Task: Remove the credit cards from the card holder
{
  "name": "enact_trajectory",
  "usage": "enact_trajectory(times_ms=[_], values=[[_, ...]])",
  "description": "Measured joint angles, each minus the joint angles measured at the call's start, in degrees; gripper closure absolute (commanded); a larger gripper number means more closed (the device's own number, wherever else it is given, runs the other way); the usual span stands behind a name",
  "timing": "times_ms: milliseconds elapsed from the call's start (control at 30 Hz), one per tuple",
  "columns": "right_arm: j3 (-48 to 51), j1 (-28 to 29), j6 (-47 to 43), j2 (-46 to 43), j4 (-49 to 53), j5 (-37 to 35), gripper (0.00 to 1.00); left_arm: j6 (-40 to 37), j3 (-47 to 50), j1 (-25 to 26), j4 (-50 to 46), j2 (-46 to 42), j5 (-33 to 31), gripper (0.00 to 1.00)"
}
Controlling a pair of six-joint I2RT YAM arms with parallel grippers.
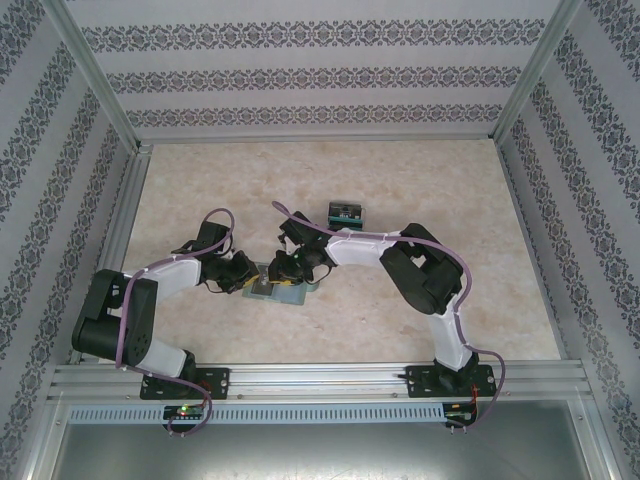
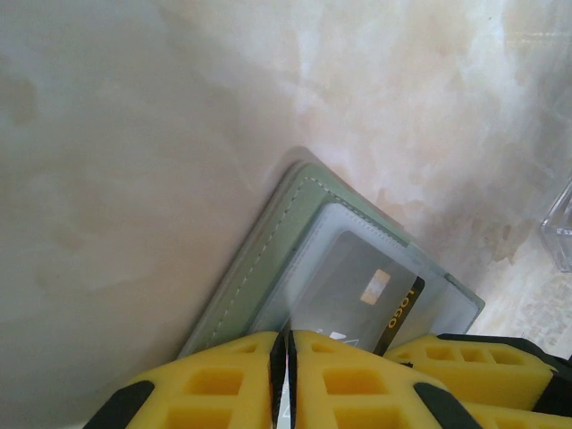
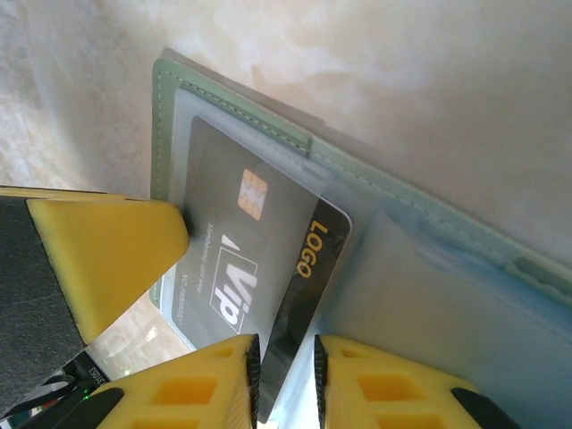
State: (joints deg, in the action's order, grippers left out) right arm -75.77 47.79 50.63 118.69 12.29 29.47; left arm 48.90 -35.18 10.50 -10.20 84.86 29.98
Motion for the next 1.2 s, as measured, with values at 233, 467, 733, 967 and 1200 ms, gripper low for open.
enact_trajectory(times_ms=[233,467,733,967,1200], values=[[-0.37,-0.04,1.64,0.87,-0.61,0.57,0.8,-0.11,0.0,0.0,0.13,0.0,-0.02,0.85],[-0.37,-0.42,3.5,1.07,-1.07,0.96,0.96,-0.11,0.02,0.0,0.37,0.0,-0.37,0.85],[2.38,-1.2,5.7,0.7,-5.62,2.43,1.0,-0.55,0.02,-0.04,0.37,-0.11,-1.05,0.86],[6.43,-1.57,6.8,-0.76,-11.21,2.8,1.0,-0.94,0.0,-0.04,0.35,-0.11,-1.07,0.86],[8.79,-2.08,7.56,-2.08,-12.57,2.78,1.0,-1.16,-0.04,-0.11,0.37,-0.26,-1.05,0.8]])
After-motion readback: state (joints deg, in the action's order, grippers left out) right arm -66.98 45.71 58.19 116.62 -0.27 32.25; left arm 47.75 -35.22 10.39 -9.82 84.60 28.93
